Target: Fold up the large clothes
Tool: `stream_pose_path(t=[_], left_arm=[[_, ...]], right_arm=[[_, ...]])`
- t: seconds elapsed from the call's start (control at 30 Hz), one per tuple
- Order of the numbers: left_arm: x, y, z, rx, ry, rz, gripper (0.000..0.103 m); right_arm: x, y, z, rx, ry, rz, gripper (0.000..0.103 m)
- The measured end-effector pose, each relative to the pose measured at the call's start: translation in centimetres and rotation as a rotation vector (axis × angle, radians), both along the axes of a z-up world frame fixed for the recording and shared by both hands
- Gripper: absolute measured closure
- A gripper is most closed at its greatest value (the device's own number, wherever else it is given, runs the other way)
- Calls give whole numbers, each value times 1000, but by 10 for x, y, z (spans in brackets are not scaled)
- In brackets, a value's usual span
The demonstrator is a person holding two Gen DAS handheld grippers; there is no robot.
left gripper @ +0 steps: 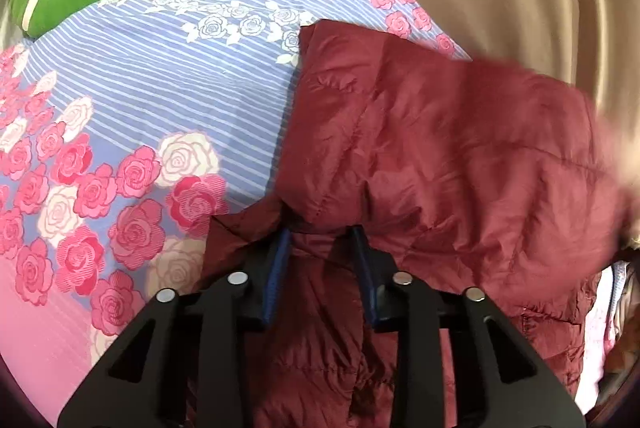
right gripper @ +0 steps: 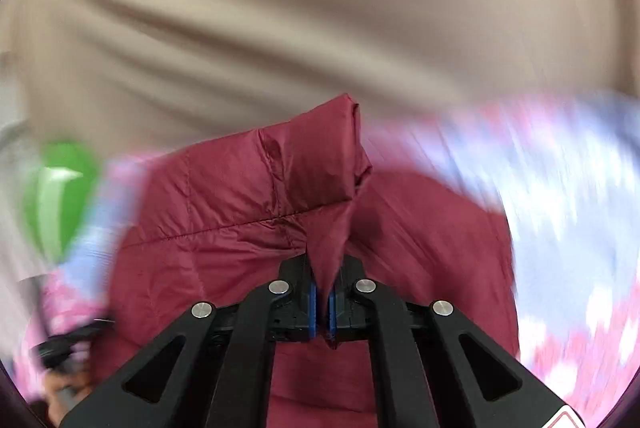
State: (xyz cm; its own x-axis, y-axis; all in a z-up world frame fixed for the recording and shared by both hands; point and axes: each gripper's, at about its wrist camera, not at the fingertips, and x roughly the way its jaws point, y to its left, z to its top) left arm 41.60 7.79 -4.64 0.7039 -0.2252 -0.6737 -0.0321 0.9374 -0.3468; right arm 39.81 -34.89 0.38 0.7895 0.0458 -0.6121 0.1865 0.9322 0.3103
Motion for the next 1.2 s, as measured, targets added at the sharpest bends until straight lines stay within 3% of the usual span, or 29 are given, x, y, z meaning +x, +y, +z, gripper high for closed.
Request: stream_pose_path(t=[0.03,0.1,0.13,0.27,0.33,0.4,0.5,0.63,0.7,0.83,0.93,1.0,1.07,1.13,1.2], left_arm=[[0,-1,0,2,0,-3,74],[1,-2,0,15,3,-4,75],[3,-4,1,20,3,-4,75],[6,-7,1,30,6,-2,74],[7,-6,1,25,6,0,75],[6,-6,0,24,6,2,75],[5,-6,1,26,5,3,75],[5,-6,1,22,5,4,75],[4,-5,1,17,3,4,76],[2,-4,0,6,2,5,76],[1,-1,0,-10,1,5,76],[1,1,-1,-21,0,4,76],[1,2,-2,-28,-1,2,76],[0,4,-2,-33,-2,1,76],[0,4,-3,-29,-3,1,76]], right_arm=[[8,-14,-23,46,80,-32,100],[1,-31,-43,170,60,-33,100],[0,-32,-43,170,51,-34,101],[-1,-25,-42,88,76,-21,99],[-13,-22,-32,49,63,-63,90],[-29,-18,-24,-16,44,-119,74],[-47,-17,-10,-92,10,-185,73],[-44,31,20,-116,-54,-23,73],[-21,80,27,-92,-38,159,73],[22,171,17,-106,-5,367,73],[55,217,-3,-129,45,433,73],[65,226,-15,-157,64,430,75],[74,220,-23,-193,58,418,87],[74,195,-24,-142,53,406,98],[67,159,-19,-79,51,348,100]])
